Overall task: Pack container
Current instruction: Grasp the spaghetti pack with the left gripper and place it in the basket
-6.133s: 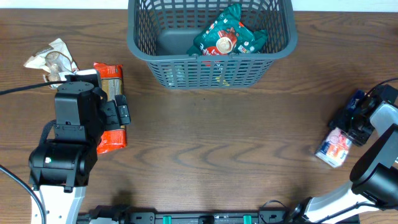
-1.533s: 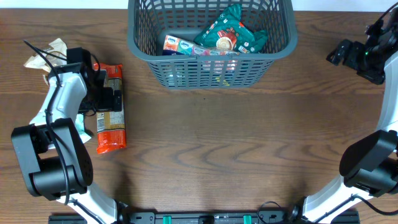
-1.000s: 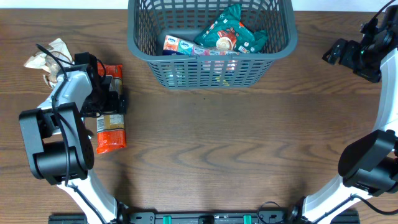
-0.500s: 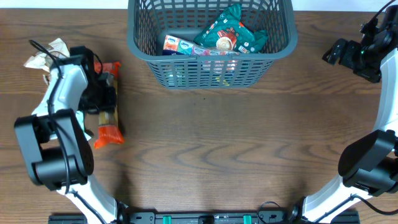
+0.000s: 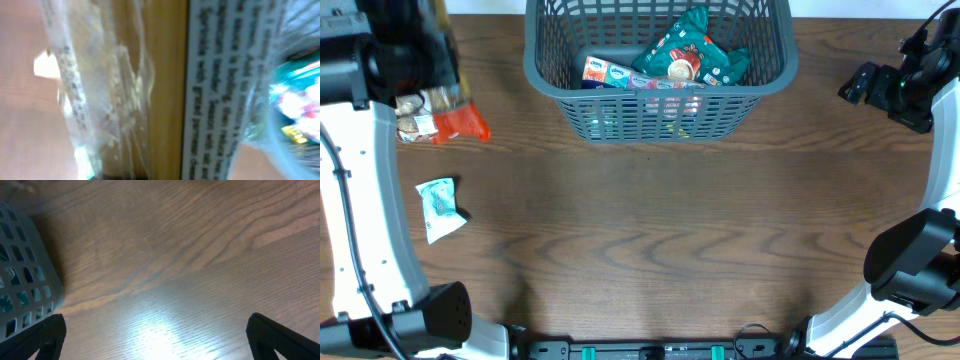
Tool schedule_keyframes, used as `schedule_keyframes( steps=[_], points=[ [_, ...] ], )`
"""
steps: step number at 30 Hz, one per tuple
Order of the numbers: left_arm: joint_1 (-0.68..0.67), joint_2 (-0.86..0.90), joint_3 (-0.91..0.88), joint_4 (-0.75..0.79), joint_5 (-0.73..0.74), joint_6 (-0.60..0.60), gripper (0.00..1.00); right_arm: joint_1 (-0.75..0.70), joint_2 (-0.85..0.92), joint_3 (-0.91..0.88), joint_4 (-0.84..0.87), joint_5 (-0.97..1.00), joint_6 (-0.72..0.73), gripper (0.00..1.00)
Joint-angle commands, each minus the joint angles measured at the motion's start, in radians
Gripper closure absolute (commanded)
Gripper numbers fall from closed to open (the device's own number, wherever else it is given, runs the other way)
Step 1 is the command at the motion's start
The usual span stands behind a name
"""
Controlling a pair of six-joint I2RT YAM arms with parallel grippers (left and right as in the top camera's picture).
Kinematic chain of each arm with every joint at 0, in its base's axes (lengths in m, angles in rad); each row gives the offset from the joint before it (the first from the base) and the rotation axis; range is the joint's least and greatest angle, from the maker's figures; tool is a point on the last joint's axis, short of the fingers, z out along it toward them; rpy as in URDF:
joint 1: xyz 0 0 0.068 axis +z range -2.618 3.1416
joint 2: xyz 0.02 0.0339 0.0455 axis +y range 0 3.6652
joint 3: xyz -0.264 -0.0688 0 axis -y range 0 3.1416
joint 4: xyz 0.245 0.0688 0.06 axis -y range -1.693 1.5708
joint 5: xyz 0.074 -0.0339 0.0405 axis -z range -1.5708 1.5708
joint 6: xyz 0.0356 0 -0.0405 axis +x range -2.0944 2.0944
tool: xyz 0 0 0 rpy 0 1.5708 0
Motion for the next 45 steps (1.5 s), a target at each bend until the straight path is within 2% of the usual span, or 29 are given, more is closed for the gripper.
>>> schedule_keyframes(
  steps=[1, 8, 11, 14, 27, 28, 30, 31, 34, 35, 36, 45],
  points=[
    [-0.114, -0.009, 0.138, 0.052, 0.088, 0.148, 0.95, 0.008, -0.003, -0.001, -0.001, -0.004, -0.010, 0.01],
    [-0.385, 0.042, 0.192, 0.359, 0.061, 0.606, 0.94, 0.008, -0.003, -0.001, -0.005, -0.005, -0.010, 0.01],
    [-0.446, 0.088, 0.192, 0.492, 0.062, 0.693, 0.94, 0.008, -0.003, -0.001, -0.017, -0.005, -0.010, 0.01],
    [-0.475, 0.142, 0.192, 0.541, 0.081, 0.770, 0.94, 0.008, -0.003, -0.001, -0.031, -0.005, -0.010, 0.01],
    [-0.477, 0.449, 0.192, 0.528, 0.094, 0.790, 0.94, 0.008, -0.003, -0.001, -0.039, -0.023, -0.010, 0.01],
    [-0.477, 0.466, 0.192, 0.523, 0.086, 0.790, 0.92, 0.008, -0.003, -0.001, -0.038, -0.023, -0.010, 0.01],
    [-0.477, 0.491, 0.191, 0.512, 0.069, 0.789, 0.72, 0.008, -0.003, -0.001, -0.038, -0.023, -0.010, 0.01],
    [-0.477, 0.499, 0.191, 0.505, 0.063, 0.789, 0.66, 0.008, -0.003, -0.001, -0.038, -0.023, -0.010, 0.01],
    [-0.477, 0.509, 0.191, 0.490, 0.057, 0.789, 0.59, 0.008, -0.003, -0.001, -0.037, -0.023, -0.010, 0.01],
    [-0.477, 0.509, 0.191, 0.490, 0.053, 0.789, 0.45, 0.008, -0.003, -0.001, -0.037, -0.023, -0.010, 0.01],
    [-0.477, 0.508, 0.192, 0.490, 0.040, 0.789, 0.01, 0.008, -0.003, -0.001, -0.035, -0.023, -0.010, 0.01],
    [-0.478, 0.399, 0.192, 0.403, 0.005, 0.726, 0.02, 0.008, -0.003, -0.001, -0.035, -0.023, -0.029, 0.01]
  ],
)
